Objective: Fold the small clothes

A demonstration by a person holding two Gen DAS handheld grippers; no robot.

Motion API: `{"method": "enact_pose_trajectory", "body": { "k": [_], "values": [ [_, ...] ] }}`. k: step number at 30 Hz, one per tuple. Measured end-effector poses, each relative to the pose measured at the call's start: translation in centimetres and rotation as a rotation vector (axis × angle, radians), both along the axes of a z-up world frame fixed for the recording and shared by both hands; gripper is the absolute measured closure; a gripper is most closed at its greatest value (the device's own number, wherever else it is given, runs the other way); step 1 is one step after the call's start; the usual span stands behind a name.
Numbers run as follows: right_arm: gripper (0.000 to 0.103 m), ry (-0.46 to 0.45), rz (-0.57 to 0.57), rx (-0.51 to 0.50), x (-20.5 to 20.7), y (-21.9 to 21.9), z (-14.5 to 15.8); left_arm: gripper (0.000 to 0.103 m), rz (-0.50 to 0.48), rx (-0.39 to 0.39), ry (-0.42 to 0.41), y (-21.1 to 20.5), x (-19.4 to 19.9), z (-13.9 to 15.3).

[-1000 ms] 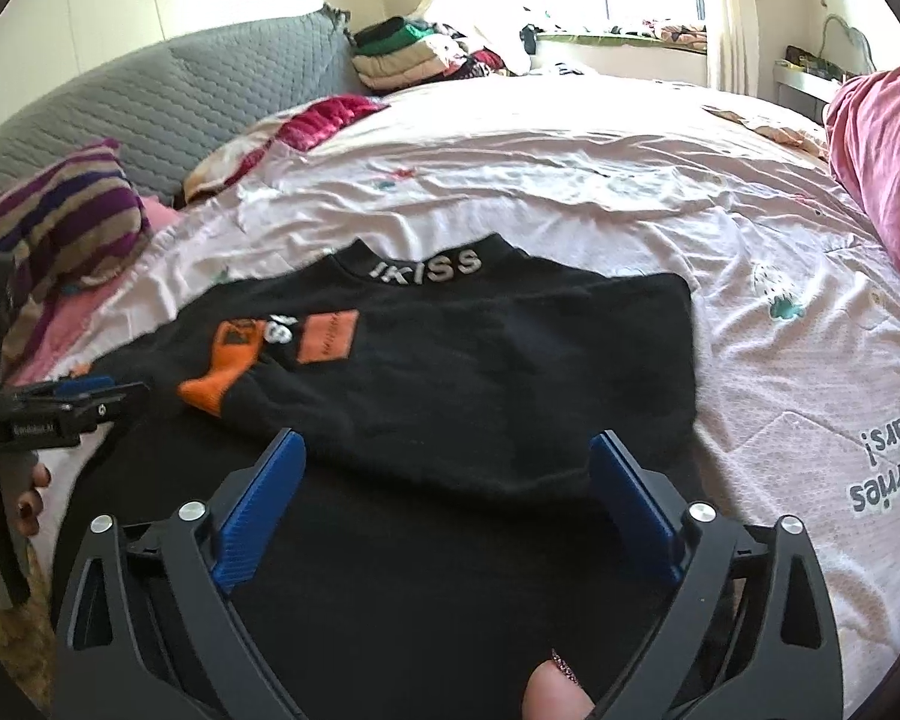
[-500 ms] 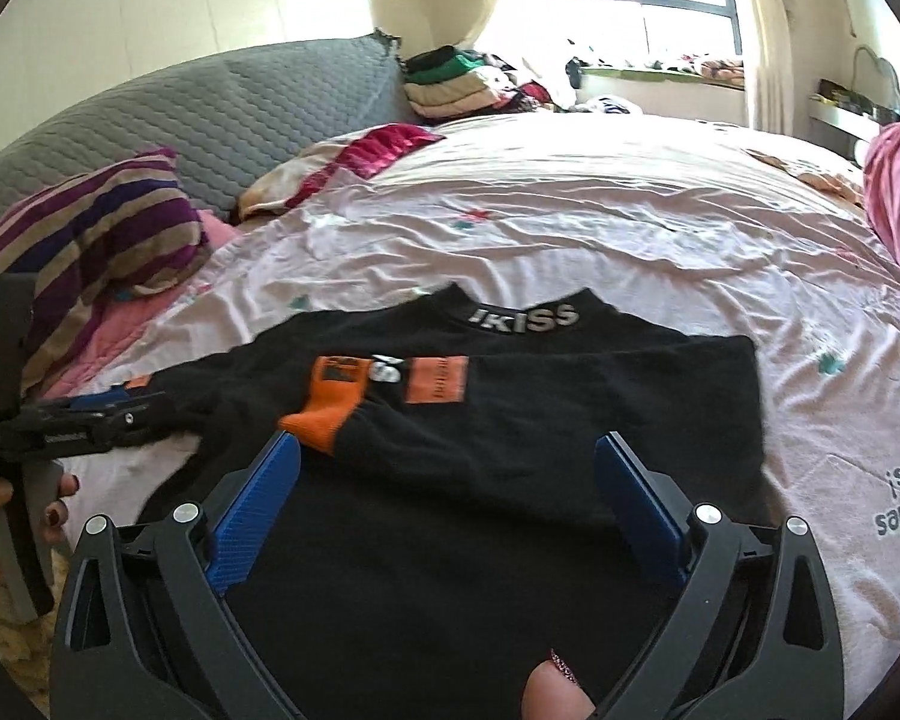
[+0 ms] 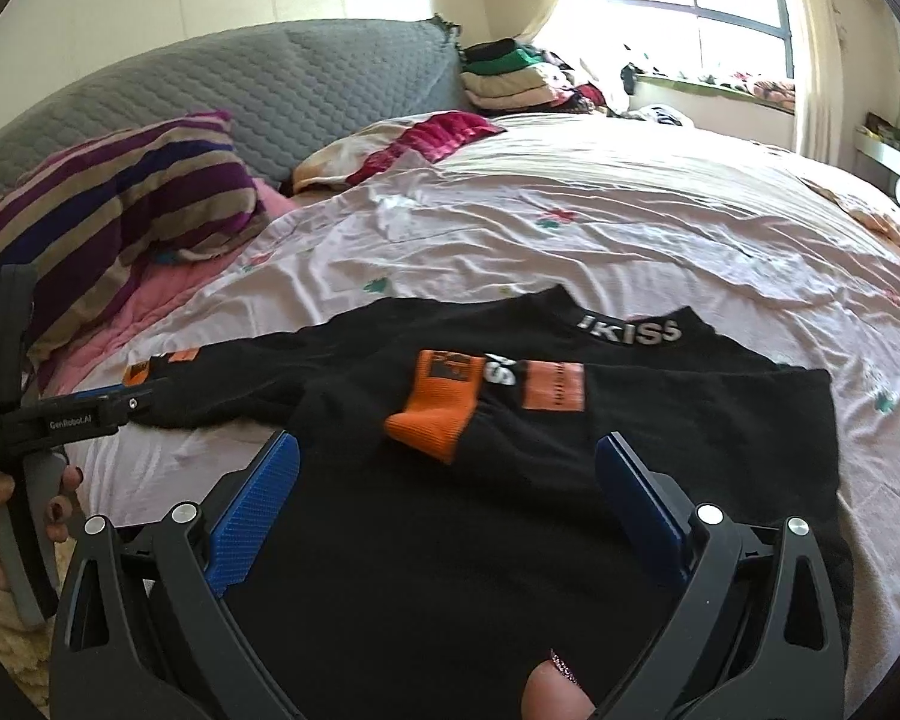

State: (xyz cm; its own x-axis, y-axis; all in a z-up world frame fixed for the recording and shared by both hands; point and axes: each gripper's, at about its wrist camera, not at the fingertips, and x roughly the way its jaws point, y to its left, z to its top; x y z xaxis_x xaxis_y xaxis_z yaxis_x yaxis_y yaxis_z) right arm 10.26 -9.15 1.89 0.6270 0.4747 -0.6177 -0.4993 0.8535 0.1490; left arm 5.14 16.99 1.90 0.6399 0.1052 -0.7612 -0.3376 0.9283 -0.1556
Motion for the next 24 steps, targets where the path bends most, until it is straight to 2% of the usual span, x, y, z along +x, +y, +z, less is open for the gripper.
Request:
{"method": "enact_pose_trajectory", "body": {
  "k": [9,24],
  "values": [
    [0.005,0.004,0.07,0.002,-0.4,5.1,0.3,0.01,0.101,0.019,-0.001,3.2,-1.1,0.1],
    [0.005,0.015,0.179,-0.023,-0.9,11.8,0.0,0.01,0.22,-0.042,0.027,8.1,-2.7,-1.0]
  ]
}}
